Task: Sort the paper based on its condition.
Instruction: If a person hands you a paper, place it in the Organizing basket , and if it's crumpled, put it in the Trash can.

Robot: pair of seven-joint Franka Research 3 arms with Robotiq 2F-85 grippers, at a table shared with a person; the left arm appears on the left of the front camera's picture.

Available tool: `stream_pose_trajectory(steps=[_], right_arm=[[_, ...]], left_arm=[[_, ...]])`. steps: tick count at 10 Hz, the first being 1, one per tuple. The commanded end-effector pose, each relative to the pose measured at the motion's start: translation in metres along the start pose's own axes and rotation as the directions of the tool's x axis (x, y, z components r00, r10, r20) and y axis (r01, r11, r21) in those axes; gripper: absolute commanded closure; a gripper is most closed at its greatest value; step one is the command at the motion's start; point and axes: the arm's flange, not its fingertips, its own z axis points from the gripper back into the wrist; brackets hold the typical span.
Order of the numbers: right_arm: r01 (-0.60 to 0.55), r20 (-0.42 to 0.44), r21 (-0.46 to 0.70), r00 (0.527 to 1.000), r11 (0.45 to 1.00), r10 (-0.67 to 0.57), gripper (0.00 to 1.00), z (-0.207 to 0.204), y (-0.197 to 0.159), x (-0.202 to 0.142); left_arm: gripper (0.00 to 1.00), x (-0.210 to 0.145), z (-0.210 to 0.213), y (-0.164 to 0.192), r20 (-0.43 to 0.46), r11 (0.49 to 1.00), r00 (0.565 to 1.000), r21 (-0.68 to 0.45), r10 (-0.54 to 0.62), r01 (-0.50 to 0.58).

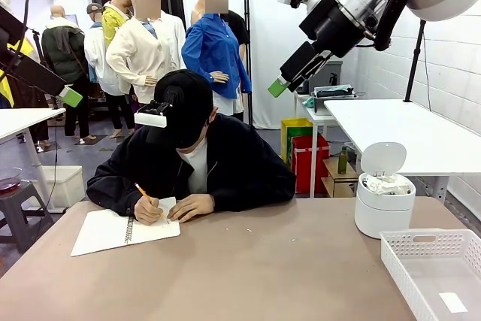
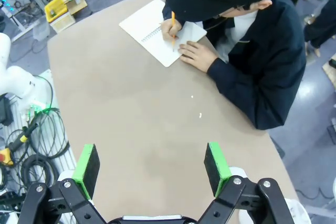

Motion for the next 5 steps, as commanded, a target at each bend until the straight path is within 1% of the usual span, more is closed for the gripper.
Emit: stream_pose_trajectory(steps=[1,5], right_arm=[[0.006,0.008,0.008,1.000,1.000,-0.006,0.00,-0.0002,0.0018,-0.0004],[0.006,0.008,0.008,1.000,1.000,-0.006,0.00,-0.0002,0.0018,-0.0004]], left_arm=[[0.00,-0.0002,0.0005,0.0005,0.001,1.000,1.000,0.001,0.001,-0.001],[0.00,-0.0002,0.0005,0.0005,0.001,1.000,1.000,0.001,0.001,-0.001]])
